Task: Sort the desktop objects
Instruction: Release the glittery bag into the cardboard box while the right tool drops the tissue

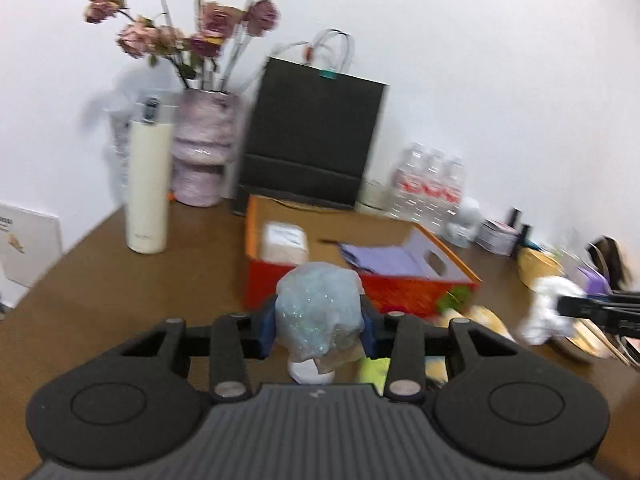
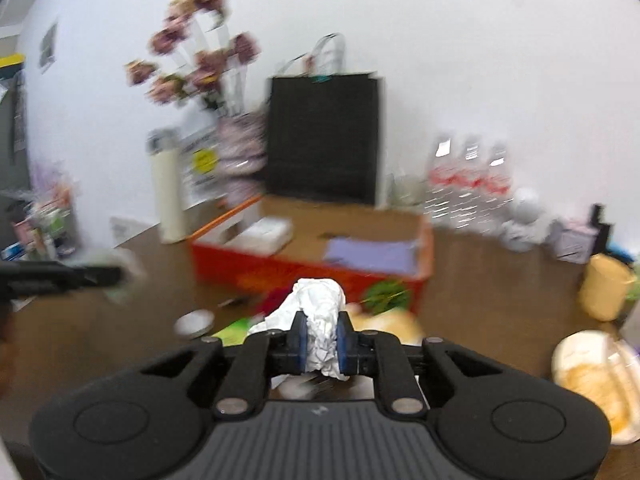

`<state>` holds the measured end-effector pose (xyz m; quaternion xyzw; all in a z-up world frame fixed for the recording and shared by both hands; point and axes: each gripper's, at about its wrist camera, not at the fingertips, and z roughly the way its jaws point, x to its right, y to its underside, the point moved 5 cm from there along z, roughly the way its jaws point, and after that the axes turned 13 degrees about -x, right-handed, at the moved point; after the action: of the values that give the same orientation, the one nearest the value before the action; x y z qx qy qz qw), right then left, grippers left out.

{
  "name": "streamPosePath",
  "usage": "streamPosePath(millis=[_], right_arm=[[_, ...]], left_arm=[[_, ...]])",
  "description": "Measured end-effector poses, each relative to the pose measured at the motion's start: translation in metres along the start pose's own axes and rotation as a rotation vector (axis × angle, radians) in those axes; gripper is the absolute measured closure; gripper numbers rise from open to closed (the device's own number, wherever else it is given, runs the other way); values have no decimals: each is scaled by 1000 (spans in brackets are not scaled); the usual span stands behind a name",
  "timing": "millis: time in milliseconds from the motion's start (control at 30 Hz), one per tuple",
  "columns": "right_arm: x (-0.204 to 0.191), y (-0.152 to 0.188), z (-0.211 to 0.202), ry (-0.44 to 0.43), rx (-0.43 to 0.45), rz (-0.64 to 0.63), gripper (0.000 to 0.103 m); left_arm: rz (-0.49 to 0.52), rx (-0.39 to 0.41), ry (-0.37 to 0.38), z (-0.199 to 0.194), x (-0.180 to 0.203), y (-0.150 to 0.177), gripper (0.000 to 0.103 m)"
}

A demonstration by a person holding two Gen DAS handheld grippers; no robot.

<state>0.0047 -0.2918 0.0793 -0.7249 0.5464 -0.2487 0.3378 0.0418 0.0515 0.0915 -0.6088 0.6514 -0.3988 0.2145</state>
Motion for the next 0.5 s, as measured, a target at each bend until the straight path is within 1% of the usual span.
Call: streamPosePath(millis=[100,200,300,367,400,500], right_arm=[[31,-18,10,15,3,54,90],[45,-40,21,26,22,46,90],[54,-65,37,-1,31,49,90],[58,-87,50,-21,36,44,90],[61,-99,57,-30,35,42,90],[70,-132,79,-62,27,46,90]], left_arm=[[2,5,-20,10,-4,-22,62],[21,24,-35,21,3,-45,62],[42,34,-28,39,12,-72,62],[49,42,-30,54,16,-95,62],[54,43,-19,62,18,-104,62],[29,26,-5,92,20,-135,62]])
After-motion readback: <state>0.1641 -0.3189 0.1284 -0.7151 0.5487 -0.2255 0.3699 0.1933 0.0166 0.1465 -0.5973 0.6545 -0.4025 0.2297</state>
